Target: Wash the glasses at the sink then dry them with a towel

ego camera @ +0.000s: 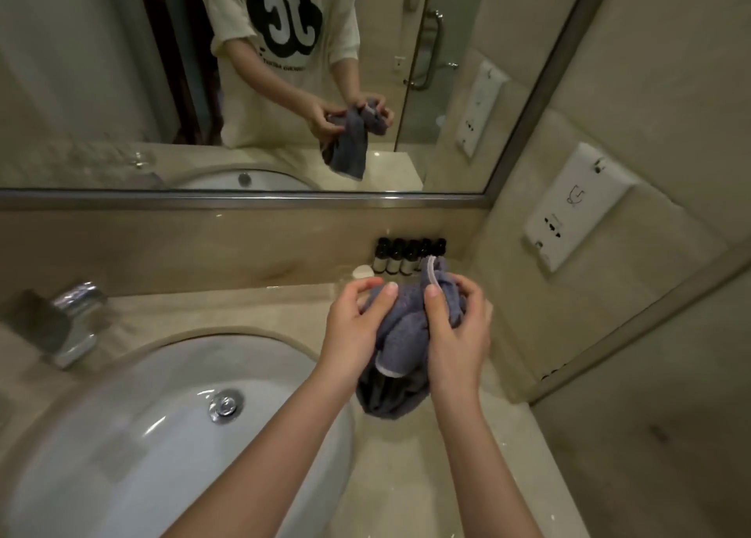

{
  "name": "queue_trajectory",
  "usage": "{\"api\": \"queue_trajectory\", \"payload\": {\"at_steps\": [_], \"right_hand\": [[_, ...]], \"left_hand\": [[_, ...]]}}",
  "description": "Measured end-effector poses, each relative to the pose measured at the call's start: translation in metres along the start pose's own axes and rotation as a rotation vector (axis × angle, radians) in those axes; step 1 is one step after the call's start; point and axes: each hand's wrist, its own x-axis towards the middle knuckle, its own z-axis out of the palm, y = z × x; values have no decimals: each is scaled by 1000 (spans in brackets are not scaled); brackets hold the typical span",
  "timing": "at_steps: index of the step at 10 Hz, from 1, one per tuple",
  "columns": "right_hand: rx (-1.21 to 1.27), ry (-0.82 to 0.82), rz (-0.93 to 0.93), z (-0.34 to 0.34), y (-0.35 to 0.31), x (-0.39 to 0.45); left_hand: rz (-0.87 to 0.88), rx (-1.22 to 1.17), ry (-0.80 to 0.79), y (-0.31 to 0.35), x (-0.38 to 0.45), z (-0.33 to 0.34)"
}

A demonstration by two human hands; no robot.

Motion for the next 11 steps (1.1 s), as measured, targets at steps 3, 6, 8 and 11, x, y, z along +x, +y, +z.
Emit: {"api": "queue_trajectory", "payload": {"at_steps": [3,6,8,11], "right_hand": [[-156,-46,-87,4,82,86],[-747,-159,-100,32,160,78],[-1012,-377,134,14,135,84],[12,-273,286,41,-9,54]], "left_hand": [[2,113,55,-56,100,67],[74,490,96,-130,107,51],[11,599,76,-122,111,42],[-43,-18,145,47,65,-10]]}}
